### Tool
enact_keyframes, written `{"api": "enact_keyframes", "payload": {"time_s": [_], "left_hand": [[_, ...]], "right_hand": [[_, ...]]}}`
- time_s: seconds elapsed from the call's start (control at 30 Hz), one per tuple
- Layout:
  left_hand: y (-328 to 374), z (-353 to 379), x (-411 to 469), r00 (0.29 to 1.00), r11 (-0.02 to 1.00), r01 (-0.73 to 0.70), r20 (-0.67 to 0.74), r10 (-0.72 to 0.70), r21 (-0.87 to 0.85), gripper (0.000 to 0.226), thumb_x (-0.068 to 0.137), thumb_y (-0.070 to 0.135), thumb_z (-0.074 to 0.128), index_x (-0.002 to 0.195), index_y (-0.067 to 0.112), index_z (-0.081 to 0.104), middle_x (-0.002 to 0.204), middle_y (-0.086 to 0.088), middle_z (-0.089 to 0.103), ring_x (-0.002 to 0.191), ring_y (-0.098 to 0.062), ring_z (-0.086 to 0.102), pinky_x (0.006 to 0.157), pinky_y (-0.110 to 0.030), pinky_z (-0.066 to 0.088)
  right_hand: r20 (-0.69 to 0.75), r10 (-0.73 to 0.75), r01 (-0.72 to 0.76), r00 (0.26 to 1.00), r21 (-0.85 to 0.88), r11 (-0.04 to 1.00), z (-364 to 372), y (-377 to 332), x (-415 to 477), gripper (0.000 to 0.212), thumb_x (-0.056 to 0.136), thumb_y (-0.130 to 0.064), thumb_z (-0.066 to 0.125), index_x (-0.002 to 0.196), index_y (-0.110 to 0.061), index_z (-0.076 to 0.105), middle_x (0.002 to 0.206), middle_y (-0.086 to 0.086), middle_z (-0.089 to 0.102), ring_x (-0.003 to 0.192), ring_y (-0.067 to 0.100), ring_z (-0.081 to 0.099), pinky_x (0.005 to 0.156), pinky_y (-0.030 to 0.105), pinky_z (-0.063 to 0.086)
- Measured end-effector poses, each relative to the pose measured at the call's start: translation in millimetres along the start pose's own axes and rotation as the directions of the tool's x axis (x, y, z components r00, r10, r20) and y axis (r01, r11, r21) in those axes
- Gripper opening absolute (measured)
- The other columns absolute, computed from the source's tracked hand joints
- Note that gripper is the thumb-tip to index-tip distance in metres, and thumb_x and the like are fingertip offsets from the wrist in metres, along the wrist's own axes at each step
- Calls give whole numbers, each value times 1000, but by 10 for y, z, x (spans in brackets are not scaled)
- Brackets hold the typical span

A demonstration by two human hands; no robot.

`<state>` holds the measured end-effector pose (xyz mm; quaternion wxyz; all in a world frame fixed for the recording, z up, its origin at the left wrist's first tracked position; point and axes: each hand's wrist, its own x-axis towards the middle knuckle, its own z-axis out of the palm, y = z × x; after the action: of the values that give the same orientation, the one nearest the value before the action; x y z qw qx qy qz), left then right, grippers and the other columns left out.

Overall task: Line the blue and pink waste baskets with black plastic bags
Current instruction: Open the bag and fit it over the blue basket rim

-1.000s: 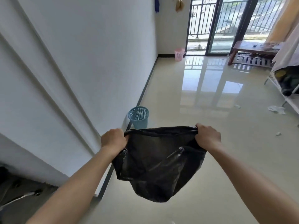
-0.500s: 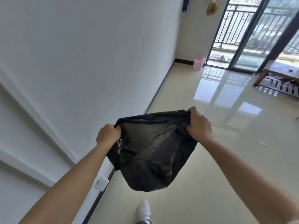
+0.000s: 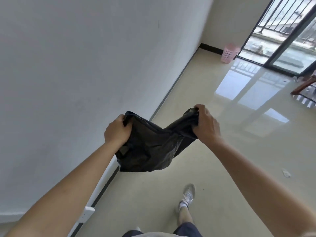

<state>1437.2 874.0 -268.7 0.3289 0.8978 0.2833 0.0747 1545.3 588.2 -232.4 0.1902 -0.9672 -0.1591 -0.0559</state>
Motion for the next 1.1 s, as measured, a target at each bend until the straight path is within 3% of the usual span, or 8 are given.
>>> {"api": "enact_keyframes", "payload": {"time_s": [0.1, 0.2, 0.33, 0.43, 0.6, 0.73, 0.9, 1.1], "left_hand": [[-138, 557, 122, 992, 992, 125, 14, -125, -5, 28, 92, 43, 49, 112, 25, 56, 83, 7, 59, 76, -22, 56, 62, -31, 38], [-297, 1094, 161, 960, 961, 277, 39, -277, 8, 25, 92, 36, 49, 114, 25, 54, 88, 1, 65, 74, -23, 55, 65, -32, 40], [-430, 1696, 314, 877, 878, 479, 55, -477, -14, 30, 93, 27, 47, 123, 26, 50, 103, -4, 69, 89, -29, 63, 76, -39, 51], [-470, 2033, 483, 821, 820, 567, -23, -570, -78, 33, 93, 24, 45, 125, 27, 48, 109, -4, 67, 98, -31, 62, 80, -40, 49], [-671, 2397, 761, 779, 792, 592, -145, -610, -150, 35, 92, 19, 43, 124, 32, 45, 99, 2, 65, 91, -28, 61, 74, -38, 48], [-1107, 2747, 777, 756, 787, 592, -217, -617, -175, 39, 91, 17, 44, 127, 33, 43, 90, 3, 63, 85, -30, 61, 67, -34, 42], [-1804, 3375, 624, 790, 824, 545, -233, -567, -156, 46, 91, 13, 45, 134, 31, 42, 100, -8, 69, 88, -37, 63, 68, -35, 42], [-2555, 4337, 579, 778, 824, 529, -272, -566, -204, 54, 93, 15, 46, 141, 36, 36, 109, -2, 69, 91, -32, 64, 70, -33, 41]], "right_hand": [[123, -64, 67, 990, -25, 997, 525, 284, 485, 71, 76, 1, 60, 138, -26, 36, 126, 7, 58, 94, 38, 64, 69, 38, 43], [243, -105, 113, 964, -21, 993, 1114, 546, 937, 80, 77, 5, 59, 148, -22, 32, 114, 11, 65, 88, 38, 64, 68, 38, 44], [411, -188, 194, 892, 27, 981, 1842, 809, 1504, 49, 80, -1, 54, 125, -21, 57, 101, 10, 69, 90, 35, 64, 67, 35, 44], [461, -225, 226, 859, 53, 973, 2265, 902, 1849, 34, 76, -3, 54, 107, -17, 58, 94, 8, 64, 81, 34, 61, 61, 32, 36], [421, -228, 200, 878, 111, 973, 2787, 973, 2075, 38, 74, -8, 55, 109, -23, 56, 98, 3, 59, 73, 26, 48, 63, 32, 34], [415, -227, 198, 881, 111, 974, 3285, 1034, 1938, 46, 73, -7, 58, 116, -24, 53, 108, 4, 58, 82, 32, 58, 63, 34, 34], [412, -305, 256, 859, 172, 951, 4088, 1243, 1514, 47, 75, -7, 61, 117, -24, 52, 112, 3, 56, 81, 35, 60, 61, 34, 36], [442, -404, 354, 801, 196, 915, 5253, 1668, 1069, 45, 73, -14, 67, 113, -24, 49, 111, -1, 53, 75, 31, 57, 57, 30, 29]]}}
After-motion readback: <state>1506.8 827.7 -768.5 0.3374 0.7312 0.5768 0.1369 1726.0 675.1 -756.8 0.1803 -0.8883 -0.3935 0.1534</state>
